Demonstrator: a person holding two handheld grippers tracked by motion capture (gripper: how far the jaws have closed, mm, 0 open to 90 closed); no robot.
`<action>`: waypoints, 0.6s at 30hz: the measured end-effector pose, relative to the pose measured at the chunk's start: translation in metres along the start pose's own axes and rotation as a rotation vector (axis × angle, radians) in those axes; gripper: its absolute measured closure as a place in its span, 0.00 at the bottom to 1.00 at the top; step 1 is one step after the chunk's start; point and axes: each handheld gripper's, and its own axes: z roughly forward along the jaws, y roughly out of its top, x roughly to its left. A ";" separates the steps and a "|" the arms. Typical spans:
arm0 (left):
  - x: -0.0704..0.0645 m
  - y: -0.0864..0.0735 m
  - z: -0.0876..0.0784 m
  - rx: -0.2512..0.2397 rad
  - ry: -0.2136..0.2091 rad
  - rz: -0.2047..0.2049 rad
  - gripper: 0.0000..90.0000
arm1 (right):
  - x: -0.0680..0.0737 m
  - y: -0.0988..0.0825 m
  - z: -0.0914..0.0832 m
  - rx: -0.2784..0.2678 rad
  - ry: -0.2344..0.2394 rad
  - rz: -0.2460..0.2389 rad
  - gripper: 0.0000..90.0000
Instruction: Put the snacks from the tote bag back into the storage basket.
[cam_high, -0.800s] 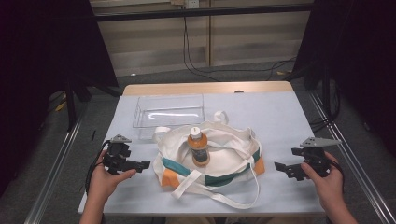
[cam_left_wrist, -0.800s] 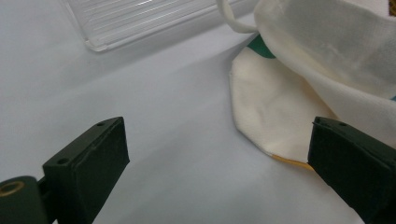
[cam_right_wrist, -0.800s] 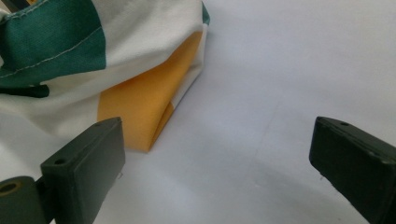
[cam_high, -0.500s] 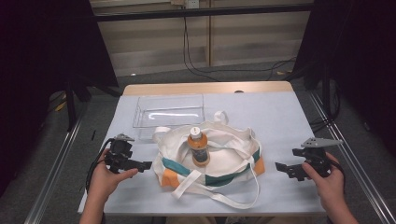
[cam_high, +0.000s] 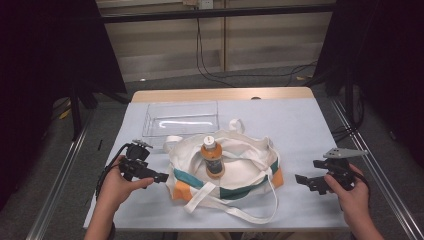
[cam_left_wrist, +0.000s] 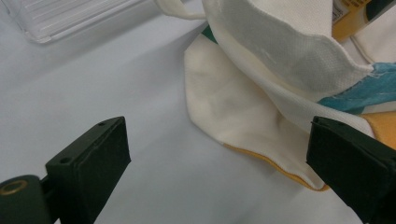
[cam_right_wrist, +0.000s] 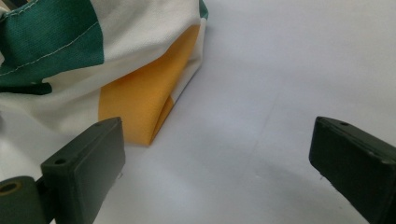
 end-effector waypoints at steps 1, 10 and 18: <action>0.000 0.000 0.000 0.000 0.000 0.000 0.06 | 0.000 0.000 0.000 0.000 0.000 0.000 0.04; -0.005 0.016 -0.016 0.056 0.013 0.022 0.07 | 0.000 0.000 0.001 0.001 0.002 0.000 0.04; -0.016 0.034 -0.019 0.107 0.002 0.040 0.07 | -0.002 -0.001 0.000 -0.002 0.002 0.010 0.04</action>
